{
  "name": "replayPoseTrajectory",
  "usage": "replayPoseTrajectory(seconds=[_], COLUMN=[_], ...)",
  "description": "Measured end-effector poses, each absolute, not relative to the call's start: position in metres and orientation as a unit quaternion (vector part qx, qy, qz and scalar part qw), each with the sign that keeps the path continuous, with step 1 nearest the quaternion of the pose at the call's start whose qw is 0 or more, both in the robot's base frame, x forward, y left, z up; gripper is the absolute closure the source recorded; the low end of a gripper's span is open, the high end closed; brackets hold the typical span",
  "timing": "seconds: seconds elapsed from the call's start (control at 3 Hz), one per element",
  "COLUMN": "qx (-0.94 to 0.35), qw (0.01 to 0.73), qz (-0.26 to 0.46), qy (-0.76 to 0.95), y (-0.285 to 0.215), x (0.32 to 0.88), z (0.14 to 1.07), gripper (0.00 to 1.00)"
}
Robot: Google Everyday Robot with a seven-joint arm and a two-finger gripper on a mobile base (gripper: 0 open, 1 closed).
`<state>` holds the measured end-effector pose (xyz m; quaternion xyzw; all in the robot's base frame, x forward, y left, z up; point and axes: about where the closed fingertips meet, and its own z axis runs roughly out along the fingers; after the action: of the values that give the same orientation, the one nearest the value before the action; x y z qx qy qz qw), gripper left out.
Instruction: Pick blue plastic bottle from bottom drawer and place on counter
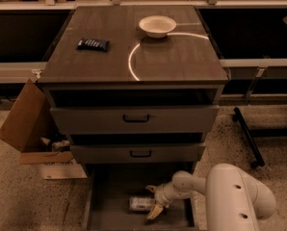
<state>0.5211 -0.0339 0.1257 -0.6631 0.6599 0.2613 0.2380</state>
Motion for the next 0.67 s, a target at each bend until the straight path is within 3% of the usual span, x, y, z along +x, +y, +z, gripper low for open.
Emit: replayPoseTrajectory(seconds=[0.67], qx=[-0.66], qw=[0.245], qz=[0.25], qy=[0.665], y=[-0.0395], x=[0.5143], z=[0.1273], gripper=[0.65])
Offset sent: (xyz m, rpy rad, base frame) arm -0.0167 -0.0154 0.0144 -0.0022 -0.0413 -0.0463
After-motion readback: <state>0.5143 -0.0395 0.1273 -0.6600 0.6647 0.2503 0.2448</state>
